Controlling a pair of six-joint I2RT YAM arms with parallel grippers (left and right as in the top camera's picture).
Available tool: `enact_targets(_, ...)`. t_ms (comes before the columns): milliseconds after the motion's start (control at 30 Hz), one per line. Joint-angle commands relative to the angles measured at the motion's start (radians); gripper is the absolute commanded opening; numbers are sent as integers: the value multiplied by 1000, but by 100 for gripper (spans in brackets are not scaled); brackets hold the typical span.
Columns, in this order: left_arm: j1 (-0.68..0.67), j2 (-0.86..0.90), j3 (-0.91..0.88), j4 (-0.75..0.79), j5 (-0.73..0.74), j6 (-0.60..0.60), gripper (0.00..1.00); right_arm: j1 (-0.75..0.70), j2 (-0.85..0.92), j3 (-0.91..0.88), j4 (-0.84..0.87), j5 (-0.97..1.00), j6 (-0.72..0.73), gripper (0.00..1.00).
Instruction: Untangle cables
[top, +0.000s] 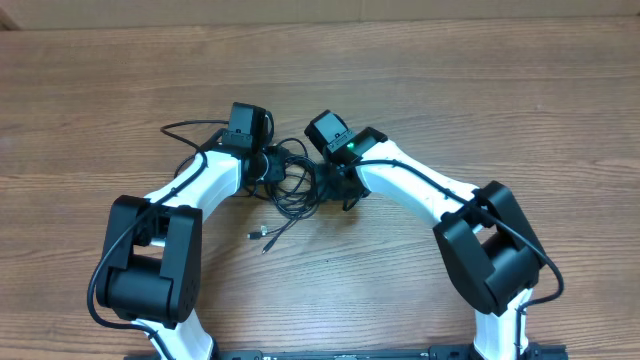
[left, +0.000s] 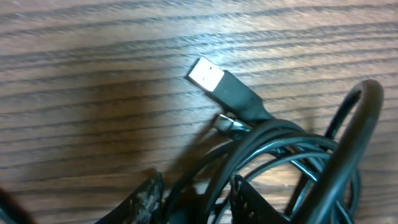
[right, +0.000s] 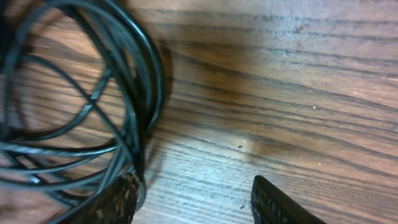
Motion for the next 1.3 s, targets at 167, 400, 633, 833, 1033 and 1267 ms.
enact_targets(167,10,12,24,2,90,-1,36,10,47,11,9,56,-3,57)
enact_targets(400,10,12,24,8,139,22,37,10,47,11,20,59,-3,57)
enact_targets(633,10,12,24,8,140,22,38,10,54,11,40,100,42,56)
enact_targets(833,10,12,24,8,140,25,39,10,92,11,47,107,49,56)
enact_targets(1033,10,12,24,8,122,55,40,6,94,13,18,131,76,56)
enact_targets(1267,10,12,24,-7,-55,62,42,-41,94,20,-57,145,136,57)
